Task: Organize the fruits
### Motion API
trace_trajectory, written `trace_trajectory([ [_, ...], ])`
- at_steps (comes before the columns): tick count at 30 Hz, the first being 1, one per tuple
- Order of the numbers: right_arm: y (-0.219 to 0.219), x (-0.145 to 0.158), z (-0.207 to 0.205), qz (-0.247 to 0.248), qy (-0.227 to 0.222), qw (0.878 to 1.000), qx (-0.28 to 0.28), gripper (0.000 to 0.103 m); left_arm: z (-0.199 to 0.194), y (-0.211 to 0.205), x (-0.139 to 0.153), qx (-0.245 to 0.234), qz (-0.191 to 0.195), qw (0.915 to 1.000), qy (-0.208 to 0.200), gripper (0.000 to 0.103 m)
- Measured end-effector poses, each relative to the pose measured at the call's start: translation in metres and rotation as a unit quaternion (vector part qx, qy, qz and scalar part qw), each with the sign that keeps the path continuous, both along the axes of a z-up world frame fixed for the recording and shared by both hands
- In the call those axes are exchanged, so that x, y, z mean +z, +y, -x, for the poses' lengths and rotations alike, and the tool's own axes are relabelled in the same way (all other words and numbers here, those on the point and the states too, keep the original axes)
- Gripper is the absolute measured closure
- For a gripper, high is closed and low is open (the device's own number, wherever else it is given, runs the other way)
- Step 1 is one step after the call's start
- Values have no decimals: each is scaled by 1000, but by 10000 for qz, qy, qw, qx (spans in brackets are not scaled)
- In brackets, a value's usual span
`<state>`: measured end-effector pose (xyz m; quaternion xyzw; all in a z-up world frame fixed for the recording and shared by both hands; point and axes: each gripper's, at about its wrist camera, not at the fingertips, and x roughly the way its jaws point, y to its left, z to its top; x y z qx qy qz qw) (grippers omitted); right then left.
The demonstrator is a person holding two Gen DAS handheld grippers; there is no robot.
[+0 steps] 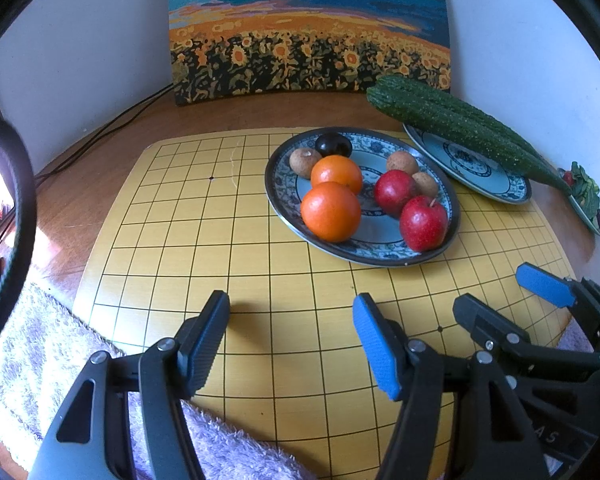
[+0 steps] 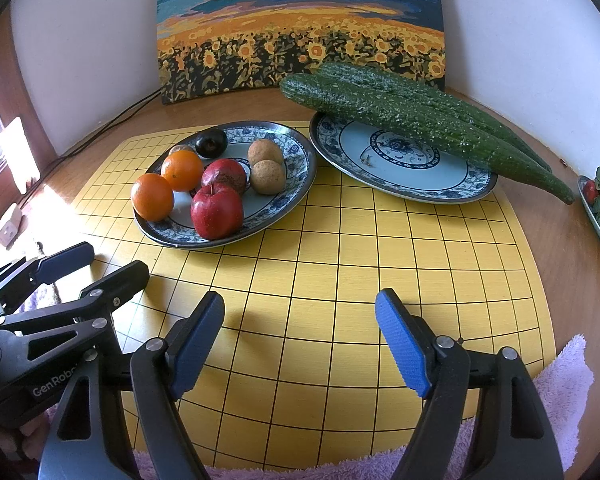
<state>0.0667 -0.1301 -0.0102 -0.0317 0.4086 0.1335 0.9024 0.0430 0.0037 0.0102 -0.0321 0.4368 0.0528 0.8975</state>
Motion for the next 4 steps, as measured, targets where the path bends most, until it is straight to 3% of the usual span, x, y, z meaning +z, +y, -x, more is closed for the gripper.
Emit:
trace_trajectory([
  [4,0,0,0,1,1,10000,0,23,0,0,0,1,-4,10000,3,35],
])
